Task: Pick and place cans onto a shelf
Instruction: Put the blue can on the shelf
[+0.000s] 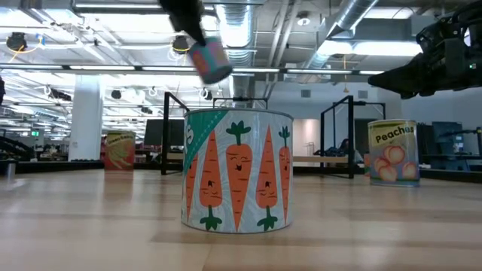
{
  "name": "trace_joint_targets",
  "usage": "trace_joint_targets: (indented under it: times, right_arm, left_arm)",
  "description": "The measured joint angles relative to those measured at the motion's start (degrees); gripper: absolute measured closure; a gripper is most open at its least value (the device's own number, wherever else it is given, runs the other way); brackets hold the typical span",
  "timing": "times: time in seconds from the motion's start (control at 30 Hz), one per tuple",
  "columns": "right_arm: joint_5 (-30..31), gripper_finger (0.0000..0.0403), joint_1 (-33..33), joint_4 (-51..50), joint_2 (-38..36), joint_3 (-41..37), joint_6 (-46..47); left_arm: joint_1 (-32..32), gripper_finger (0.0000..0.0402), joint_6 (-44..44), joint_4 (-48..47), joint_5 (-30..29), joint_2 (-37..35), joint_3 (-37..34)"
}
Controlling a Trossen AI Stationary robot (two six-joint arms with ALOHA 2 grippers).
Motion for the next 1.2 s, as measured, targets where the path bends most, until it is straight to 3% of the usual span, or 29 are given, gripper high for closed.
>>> trace_joint_targets:
  times: [0.27, 0.47, 0.9, 1.2]
  right_arm:
    - [0.0, 0.0346, 0.0, 0.0, 0.0, 0.0, 0.0]
    - [0.0, 0.0346, 0.0, 0.0, 0.0, 0.0, 0.0]
    - [0.0, 0.0346, 0.0, 0.0, 0.0, 0.0, 0.0]
    - [0.0, 0.0346, 0.0, 0.0, 0.0, 0.0, 0.0]
  left_arm:
    - [10.9, 0.0401, 9.5, -6.6, 1.5, 12.7, 21.8]
    - [19.7, 0.0401, 14.5, -12.2, 4.3, 22.9, 31.8]
    - [34.4, 0.0401, 16.5, -15.1, 4.7, 36.8, 34.9]
    - [37.5, 0.0401, 18.4, -12.2, 4.1, 41.1, 34.9]
